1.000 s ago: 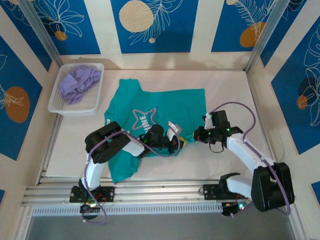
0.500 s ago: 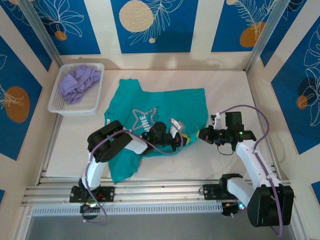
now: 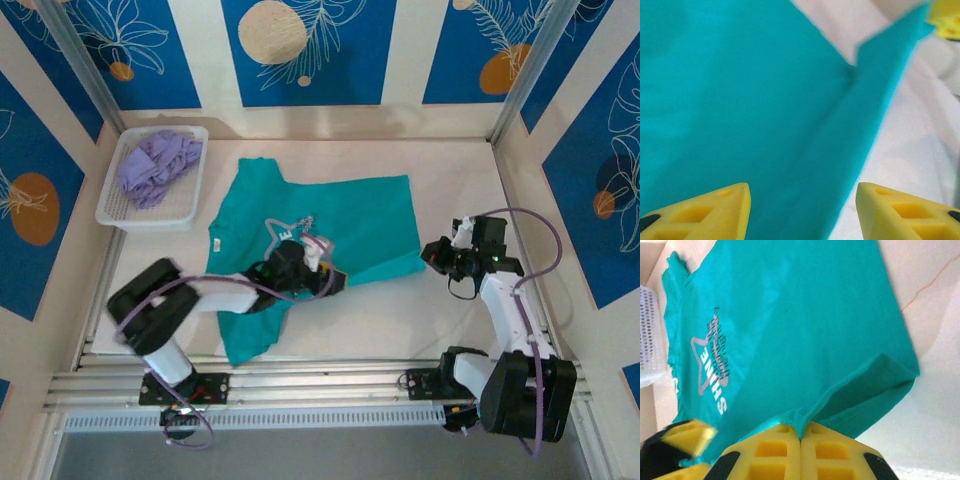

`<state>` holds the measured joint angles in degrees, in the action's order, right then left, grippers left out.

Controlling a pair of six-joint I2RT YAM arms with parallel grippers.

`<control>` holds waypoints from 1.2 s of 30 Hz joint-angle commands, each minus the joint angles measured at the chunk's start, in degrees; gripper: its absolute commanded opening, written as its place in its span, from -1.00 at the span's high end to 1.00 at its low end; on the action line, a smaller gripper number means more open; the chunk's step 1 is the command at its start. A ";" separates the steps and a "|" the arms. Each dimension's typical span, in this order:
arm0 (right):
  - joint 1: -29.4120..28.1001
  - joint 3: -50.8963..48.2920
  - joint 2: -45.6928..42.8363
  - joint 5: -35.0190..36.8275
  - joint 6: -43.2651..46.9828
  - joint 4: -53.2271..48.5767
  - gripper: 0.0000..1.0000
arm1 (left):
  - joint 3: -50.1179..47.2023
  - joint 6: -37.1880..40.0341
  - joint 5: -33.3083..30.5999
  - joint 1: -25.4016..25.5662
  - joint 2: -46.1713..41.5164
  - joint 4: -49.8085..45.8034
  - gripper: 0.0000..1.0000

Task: Fold the inside-out t-shirt

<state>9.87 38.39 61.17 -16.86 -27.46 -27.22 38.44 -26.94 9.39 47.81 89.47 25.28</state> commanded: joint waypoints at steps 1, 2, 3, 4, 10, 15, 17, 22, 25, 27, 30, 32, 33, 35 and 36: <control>0.67 2.14 1.37 2.00 -1.18 4.84 1.00 | -1.56 -5.25 -19.46 -0.95 -12.14 -32.96 -0.14; 0.55 2.31 1.79 1.44 -1.61 5.75 1.00 | -2.20 -7.26 -21.90 -1.29 -15.62 -39.57 -0.14; 0.32 2.52 2.15 1.07 -1.91 6.37 1.00 | -2.95 -9.52 -22.77 -1.60 -18.73 -44.87 -0.14; 0.04 2.67 2.37 0.98 -1.96 6.76 1.00 | -3.42 -11.58 -23.36 -1.71 -21.02 -48.95 -0.15; -1.77 2.71 0.77 2.29 -0.72 6.74 1.00 | -5.50 -25.14 -22.19 -0.99 -29.50 -66.62 -0.18; -2.18 2.50 -0.41 1.62 0.33 6.37 1.00 | -5.48 -37.36 -23.43 6.28 -30.20 -78.04 -0.18; -2.15 2.39 -0.69 0.72 0.21 6.75 1.00 | -6.40 -40.41 -23.28 7.97 -31.52 -80.63 -0.18; -2.22 2.32 -0.77 -1.13 -0.22 7.29 1.00 | -10.52 -41.67 -18.74 8.70 -32.50 -76.60 -0.18; -2.36 2.17 -0.79 -1.57 -0.31 7.45 1.00 | -11.36 -39.58 -16.22 8.61 -29.19 -70.32 -0.14; -2.56 2.07 -0.92 -1.56 -0.23 7.36 1.00 | -11.11 -37.50 -16.15 8.23 -26.58 -67.34 -0.03; -2.77 2.17 -0.96 -1.34 0.03 7.04 1.00 | -11.45 -35.91 -15.81 7.83 -24.30 -63.72 0.18; -2.91 2.16 -1.05 -0.99 0.17 6.86 1.00 | -11.98 -35.73 -15.46 7.83 -23.68 -62.17 0.36; -2.86 2.13 -1.05 -0.89 0.24 6.83 1.00 | -11.99 -35.64 -15.32 7.82 -23.64 -61.85 0.45; -2.93 2.15 -0.96 -0.55 0.13 6.96 1.00 | -11.75 -35.28 -15.80 7.83 -24.41 -62.43 0.66; -2.93 2.11 -0.91 -0.37 0.00 7.09 1.00 | -11.40 -35.05 -16.65 7.82 -25.33 -63.07 0.82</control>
<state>7.22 39.53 61.28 -16.88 -28.45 -20.51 27.90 -62.83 -9.08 55.59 63.83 -44.99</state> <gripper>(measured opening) 0.065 0.133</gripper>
